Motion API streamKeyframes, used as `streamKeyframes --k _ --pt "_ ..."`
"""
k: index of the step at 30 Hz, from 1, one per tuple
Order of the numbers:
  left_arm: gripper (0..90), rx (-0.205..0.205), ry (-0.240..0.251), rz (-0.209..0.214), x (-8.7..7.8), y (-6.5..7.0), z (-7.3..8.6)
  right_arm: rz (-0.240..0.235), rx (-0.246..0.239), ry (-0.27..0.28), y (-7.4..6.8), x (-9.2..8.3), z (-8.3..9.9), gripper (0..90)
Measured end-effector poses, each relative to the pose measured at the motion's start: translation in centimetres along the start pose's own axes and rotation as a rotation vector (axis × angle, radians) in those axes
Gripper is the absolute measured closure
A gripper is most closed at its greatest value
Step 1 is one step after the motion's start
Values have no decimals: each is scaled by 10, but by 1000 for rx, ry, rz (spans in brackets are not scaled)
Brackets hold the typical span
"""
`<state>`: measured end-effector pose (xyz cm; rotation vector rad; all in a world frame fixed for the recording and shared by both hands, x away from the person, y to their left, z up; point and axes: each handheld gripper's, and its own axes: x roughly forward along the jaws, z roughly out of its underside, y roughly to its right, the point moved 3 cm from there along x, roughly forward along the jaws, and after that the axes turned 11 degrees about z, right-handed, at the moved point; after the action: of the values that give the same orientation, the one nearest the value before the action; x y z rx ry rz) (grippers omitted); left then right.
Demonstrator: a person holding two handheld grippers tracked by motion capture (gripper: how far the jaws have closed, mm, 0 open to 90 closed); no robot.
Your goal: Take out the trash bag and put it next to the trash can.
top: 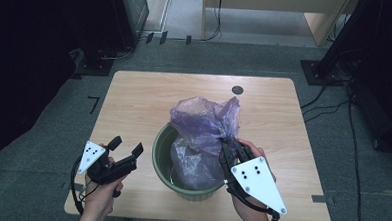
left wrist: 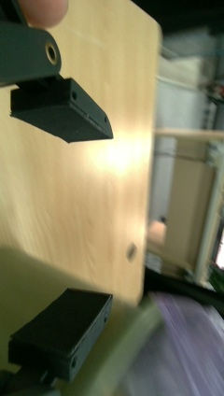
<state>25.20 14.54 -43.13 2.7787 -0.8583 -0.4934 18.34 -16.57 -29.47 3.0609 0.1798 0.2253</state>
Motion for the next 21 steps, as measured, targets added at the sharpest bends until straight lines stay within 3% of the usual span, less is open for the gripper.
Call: streamKeyframes --k 8,14,16,18,21 --pt "98 -19 -162 -150 17 -37 40 40 6 61 12 0 -19 896" --pt "79 23 -271 -244 28 -48 63 78 20 117 25 -4 -33 896" --pt "69 29 -304 -250 31 -51 69 91 16 133 31 -6 -38 896" --pt "0 36 -335 -261 35 -52 74 103 16 140 35 -7 -41 896" --pt "0 67 -369 -288 38 -52 81 125 14 147 45 -8 -43 896"
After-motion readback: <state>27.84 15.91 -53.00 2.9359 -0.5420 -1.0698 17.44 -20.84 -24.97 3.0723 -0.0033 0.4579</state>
